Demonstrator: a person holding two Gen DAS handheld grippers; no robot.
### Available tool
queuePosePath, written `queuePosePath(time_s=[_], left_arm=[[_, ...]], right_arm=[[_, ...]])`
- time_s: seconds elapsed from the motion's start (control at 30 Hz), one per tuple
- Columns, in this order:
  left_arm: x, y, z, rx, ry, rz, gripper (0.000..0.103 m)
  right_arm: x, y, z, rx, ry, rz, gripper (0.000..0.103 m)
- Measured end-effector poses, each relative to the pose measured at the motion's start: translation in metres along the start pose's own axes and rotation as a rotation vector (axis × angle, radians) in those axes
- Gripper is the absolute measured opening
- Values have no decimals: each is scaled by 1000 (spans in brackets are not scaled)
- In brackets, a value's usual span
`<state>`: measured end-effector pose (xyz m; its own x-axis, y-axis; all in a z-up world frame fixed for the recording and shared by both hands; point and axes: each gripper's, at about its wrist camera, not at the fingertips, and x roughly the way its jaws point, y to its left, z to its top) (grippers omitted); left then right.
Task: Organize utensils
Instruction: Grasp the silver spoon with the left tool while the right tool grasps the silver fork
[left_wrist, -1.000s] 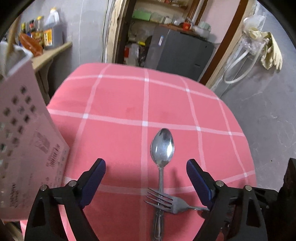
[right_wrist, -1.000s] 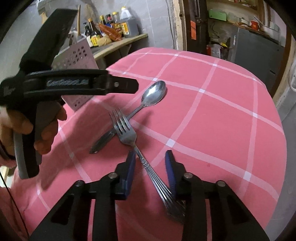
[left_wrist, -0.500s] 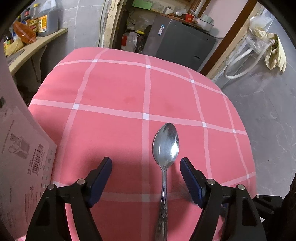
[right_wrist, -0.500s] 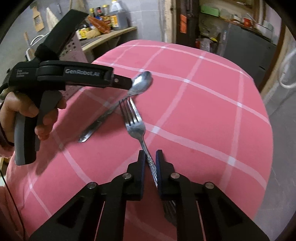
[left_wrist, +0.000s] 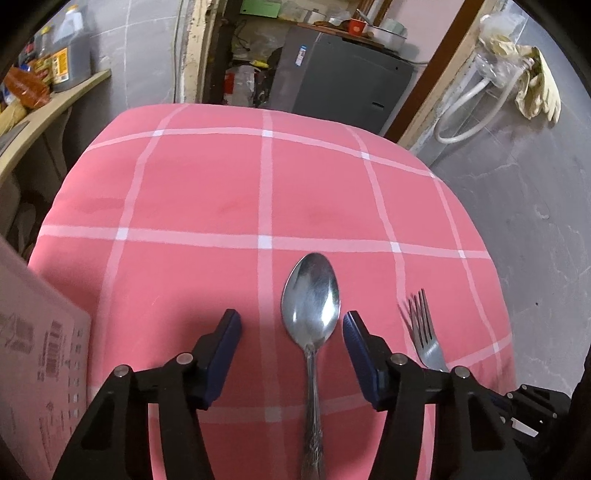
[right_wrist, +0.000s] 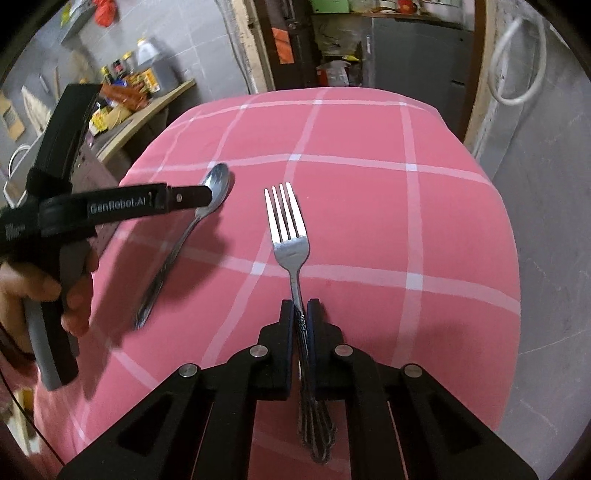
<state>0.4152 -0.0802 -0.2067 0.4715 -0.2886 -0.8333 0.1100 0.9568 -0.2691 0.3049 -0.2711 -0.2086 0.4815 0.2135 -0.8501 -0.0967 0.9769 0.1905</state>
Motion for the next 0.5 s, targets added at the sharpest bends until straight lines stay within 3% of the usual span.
queuePosePath(time_s=[0.07,0.17,0.23,0.33,0.5], left_arm=[[2,-3,3,11,1,-2,53],[6,-6,7,30,8,11,42],[7,-7,9,35,18,19,26],[9,0,13,1,38,1,9],[9,11,12,-76,50,-56,6]], right_arm=[[3,-1,2,13,-2,18,5],[9,-7,9,45,-7,68,5],[20,-6,16,63,-8,98,6],[28,-8,27,60,-13,122,7],[46,-12,50,40,-3,188,22]])
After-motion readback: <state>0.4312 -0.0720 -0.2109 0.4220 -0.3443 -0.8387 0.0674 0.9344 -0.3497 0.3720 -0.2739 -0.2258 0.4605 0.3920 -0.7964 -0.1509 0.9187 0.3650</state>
